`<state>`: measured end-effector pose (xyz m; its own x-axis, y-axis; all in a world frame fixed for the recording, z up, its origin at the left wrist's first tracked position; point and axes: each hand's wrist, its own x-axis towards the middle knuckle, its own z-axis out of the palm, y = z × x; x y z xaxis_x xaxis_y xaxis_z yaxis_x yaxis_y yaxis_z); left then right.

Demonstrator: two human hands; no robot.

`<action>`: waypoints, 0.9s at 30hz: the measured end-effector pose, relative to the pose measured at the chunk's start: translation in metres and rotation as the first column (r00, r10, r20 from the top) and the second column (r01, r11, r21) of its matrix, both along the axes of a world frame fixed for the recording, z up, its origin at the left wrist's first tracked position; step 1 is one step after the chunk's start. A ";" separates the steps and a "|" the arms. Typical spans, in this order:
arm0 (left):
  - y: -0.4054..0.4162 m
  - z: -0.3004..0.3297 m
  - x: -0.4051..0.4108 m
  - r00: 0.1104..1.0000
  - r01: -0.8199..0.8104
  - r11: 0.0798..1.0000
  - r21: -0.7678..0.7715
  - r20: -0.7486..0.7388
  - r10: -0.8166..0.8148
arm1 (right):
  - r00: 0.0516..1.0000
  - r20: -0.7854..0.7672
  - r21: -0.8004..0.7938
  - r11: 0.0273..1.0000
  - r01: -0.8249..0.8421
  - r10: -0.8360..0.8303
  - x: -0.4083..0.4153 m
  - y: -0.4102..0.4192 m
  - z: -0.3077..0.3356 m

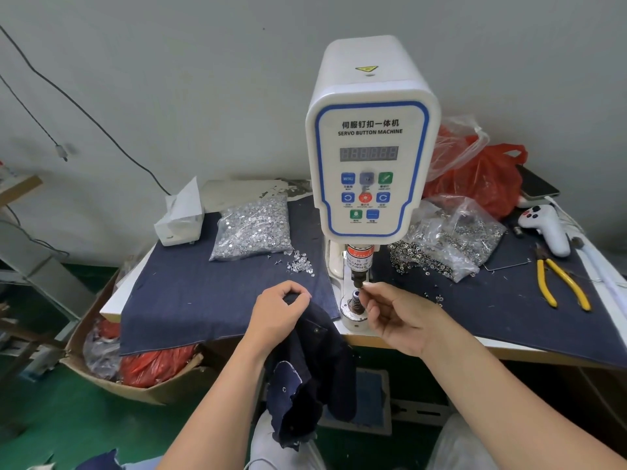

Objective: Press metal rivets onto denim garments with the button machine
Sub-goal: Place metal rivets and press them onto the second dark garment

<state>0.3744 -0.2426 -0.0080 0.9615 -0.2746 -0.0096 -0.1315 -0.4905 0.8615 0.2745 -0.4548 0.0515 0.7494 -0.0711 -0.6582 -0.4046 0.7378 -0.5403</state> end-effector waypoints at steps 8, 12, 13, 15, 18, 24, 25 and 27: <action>0.000 0.000 -0.001 1.000 -0.001 1.000 -0.006 0.015 0.001 | 0.999 0.010 0.161 0.986 0.046 -0.049 -0.001 0.008 0.003; 0.001 0.000 0.000 1.000 0.001 1.000 0.003 0.014 -0.001 | 0.998 0.020 0.201 0.978 0.058 -0.063 -0.001 0.009 0.003; 0.001 0.000 0.000 1.000 0.003 1.000 0.006 0.016 -0.003 | 0.998 0.022 0.207 0.977 0.059 -0.065 -0.002 0.009 0.003; 0.001 0.000 0.000 1.000 0.005 1.000 0.008 0.022 -0.006 | 0.997 0.022 0.209 0.976 0.065 -0.071 -0.002 0.009 0.003; 0.001 0.000 -0.001 1.000 0.008 1.000 0.002 0.025 -0.009 | 0.996 0.020 0.184 0.980 0.080 -0.085 -0.004 0.008 0.004; 0.001 0.002 -0.001 1.000 0.007 1.000 -0.001 0.006 -0.007 | 0.994 0.025 0.162 0.982 0.097 -0.103 -0.004 0.010 0.008; 0.001 0.002 -0.001 1.000 0.006 1.000 -0.002 0.003 -0.006 | 0.995 0.026 0.160 0.983 0.094 -0.099 -0.003 0.010 0.009; 0.001 0.001 -0.001 1.000 0.001 1.000 -0.001 0.003 -0.001 | 0.996 0.027 0.158 0.984 0.083 -0.088 -0.003 0.011 0.010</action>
